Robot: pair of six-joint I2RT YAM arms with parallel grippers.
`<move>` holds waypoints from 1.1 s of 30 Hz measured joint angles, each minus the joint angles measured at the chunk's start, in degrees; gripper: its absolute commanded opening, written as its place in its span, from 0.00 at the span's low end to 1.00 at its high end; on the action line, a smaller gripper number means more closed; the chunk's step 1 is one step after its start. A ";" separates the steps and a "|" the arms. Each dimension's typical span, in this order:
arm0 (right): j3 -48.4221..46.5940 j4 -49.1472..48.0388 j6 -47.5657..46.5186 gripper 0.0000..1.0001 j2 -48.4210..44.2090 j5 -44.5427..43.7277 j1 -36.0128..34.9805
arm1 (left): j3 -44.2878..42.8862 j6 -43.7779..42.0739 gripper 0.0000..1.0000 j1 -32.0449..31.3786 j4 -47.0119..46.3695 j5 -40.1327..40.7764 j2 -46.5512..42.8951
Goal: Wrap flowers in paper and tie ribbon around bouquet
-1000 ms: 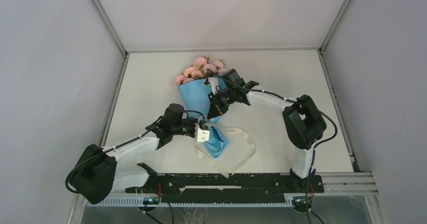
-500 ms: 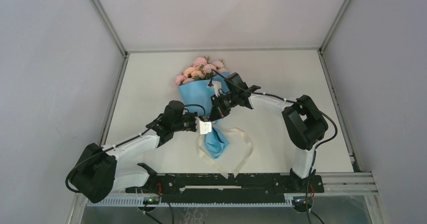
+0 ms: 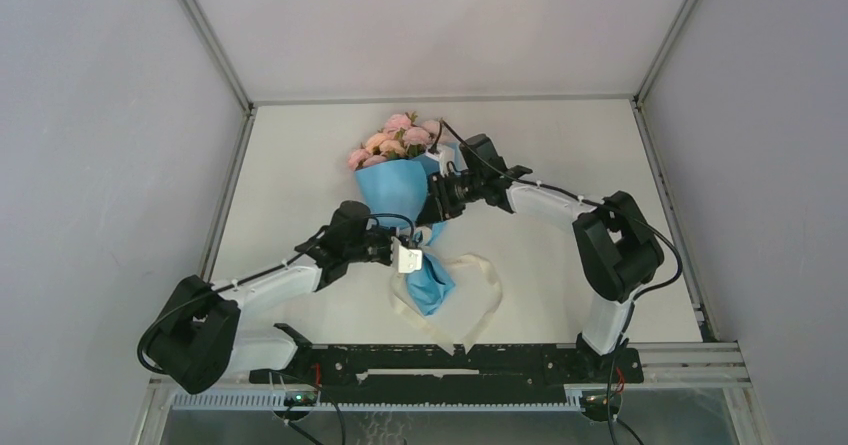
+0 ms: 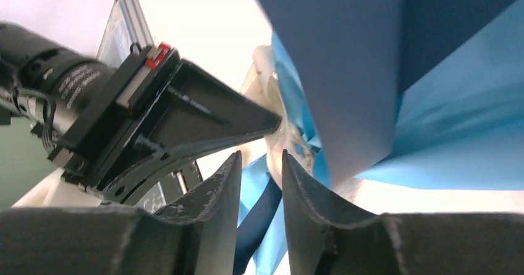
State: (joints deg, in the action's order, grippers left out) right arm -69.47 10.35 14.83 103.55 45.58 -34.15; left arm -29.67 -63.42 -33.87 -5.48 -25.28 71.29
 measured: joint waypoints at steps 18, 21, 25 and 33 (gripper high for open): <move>-18.49 15.65 -9.73 0.10 11.37 -18.40 -4.24 | 0.00 -4.37 0.01 -1.14 -0.57 -0.52 1.86; -19.82 19.43 -12.20 0.10 12.22 -20.02 -5.05 | 0.00 -4.63 0.01 -1.22 -0.66 -0.35 1.92; -22.01 24.30 -16.11 0.12 13.97 -19.56 -5.42 | 0.00 -5.27 0.01 -1.27 -0.63 -0.37 2.34; -22.53 29.27 -19.12 0.14 14.56 -10.49 -4.22 | 0.00 -6.03 0.00 -1.66 -0.31 -0.42 2.47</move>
State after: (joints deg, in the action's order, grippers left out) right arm -92.01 39.62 -4.29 118.10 35.09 -38.37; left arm -29.67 -69.45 -35.53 -5.78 -25.69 73.76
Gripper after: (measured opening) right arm 0.139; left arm 0.013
